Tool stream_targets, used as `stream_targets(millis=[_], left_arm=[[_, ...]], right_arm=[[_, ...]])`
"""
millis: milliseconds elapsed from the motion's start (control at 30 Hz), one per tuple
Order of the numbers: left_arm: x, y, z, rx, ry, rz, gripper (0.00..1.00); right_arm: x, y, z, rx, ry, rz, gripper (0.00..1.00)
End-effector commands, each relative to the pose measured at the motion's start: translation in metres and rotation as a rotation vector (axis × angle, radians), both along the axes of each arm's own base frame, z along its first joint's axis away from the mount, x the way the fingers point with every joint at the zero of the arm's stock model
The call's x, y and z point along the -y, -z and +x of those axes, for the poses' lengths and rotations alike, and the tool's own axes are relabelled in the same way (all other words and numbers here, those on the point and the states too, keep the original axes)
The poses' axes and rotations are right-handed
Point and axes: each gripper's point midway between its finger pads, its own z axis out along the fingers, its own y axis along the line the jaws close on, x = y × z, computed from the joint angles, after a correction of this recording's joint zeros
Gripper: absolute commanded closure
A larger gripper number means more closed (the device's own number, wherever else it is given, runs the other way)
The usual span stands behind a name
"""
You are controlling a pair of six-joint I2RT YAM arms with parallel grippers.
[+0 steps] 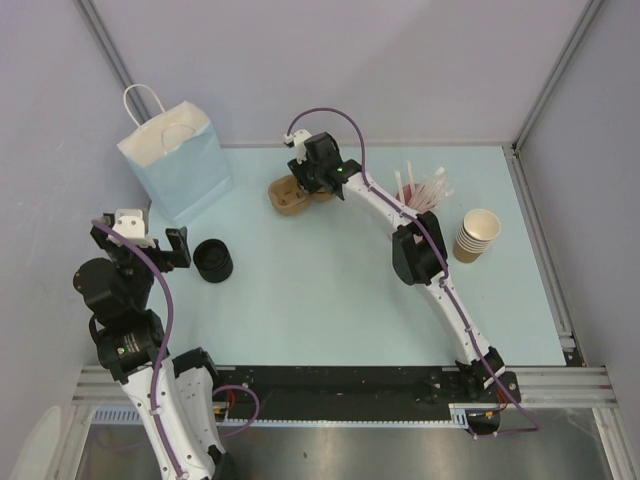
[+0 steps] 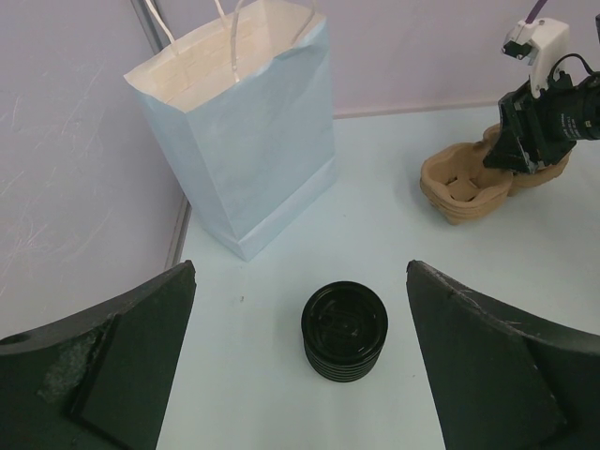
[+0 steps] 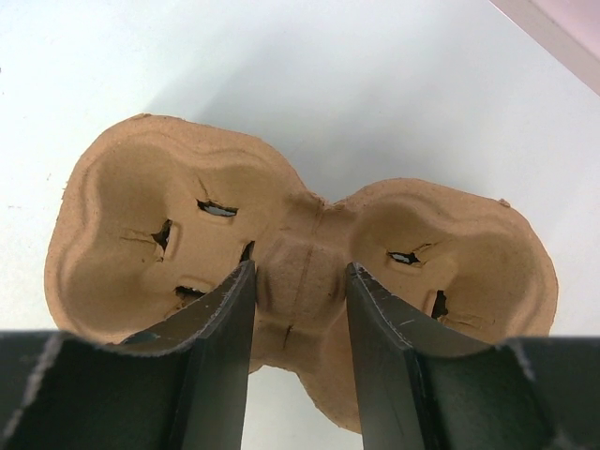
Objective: Pack the takeout coffee
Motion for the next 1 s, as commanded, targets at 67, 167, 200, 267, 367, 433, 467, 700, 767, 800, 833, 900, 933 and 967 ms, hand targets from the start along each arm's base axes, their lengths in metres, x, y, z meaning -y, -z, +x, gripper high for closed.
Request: stream_targets(millis=[67,167,200,267,367,433,467,700,767,800,833,900,933,967], left_arm=[[0.001,-0.006,0.0,0.03,0.007,0.009,0.01],[0.001,-0.006,0.0,0.029,0.008,0.008,0.0],[0.0,-0.005,0.0,0.026,0.007,0.006,0.01],[0.001,-0.006,0.0,0.028,0.008,0.007,0.0],[0.001,-0.006,0.001,0.028,0.01,0.007,0.01],[0.0,-0.006,0.0,0.028,0.007,0.007,0.01],[0.0,-0.006,0.001,0.026,0.008,0.005,0.01],[0.001,-0.007,0.0,0.029,0.011,0.006,0.01],[0.002,-0.007,0.0,0.028,0.013,0.005,0.0],[0.002,-0.007,0.0,0.029,0.011,0.006,0.01],[0.002,-0.007,0.0,0.028,0.013,0.005,0.01],[0.002,-0.007,0.0,0.029,0.014,0.006,0.01],[0.002,-0.008,0.0,0.031,0.016,0.007,0.0],[0.002,-0.007,0.0,0.029,0.014,0.006,0.0]], right_arm=[[-0.002,-0.023,0.009,0.049,0.012,0.027,0.6],[-0.001,-0.027,0.01,0.058,0.01,0.026,0.63],[-0.001,-0.026,0.009,0.057,0.008,0.025,0.65],[-0.002,-0.028,0.009,0.06,0.005,0.029,0.7],[-0.005,-0.035,0.007,0.066,-0.002,0.036,0.76],[-0.005,-0.041,0.006,0.074,-0.004,0.041,0.77],[-0.006,-0.047,0.004,0.079,-0.008,0.047,0.78],[-0.008,-0.085,-0.002,0.126,-0.012,0.086,0.81],[-0.009,-0.093,-0.005,0.139,-0.014,0.09,0.81],[-0.009,-0.1,-0.006,0.148,-0.012,0.095,0.81],[-0.009,-0.102,-0.007,0.152,-0.01,0.095,0.81],[-0.008,-0.112,-0.008,0.174,-0.004,0.099,0.81],[-0.007,-0.115,-0.008,0.185,0.003,0.097,0.8],[-0.005,-0.119,-0.006,0.203,0.025,0.091,0.8]])
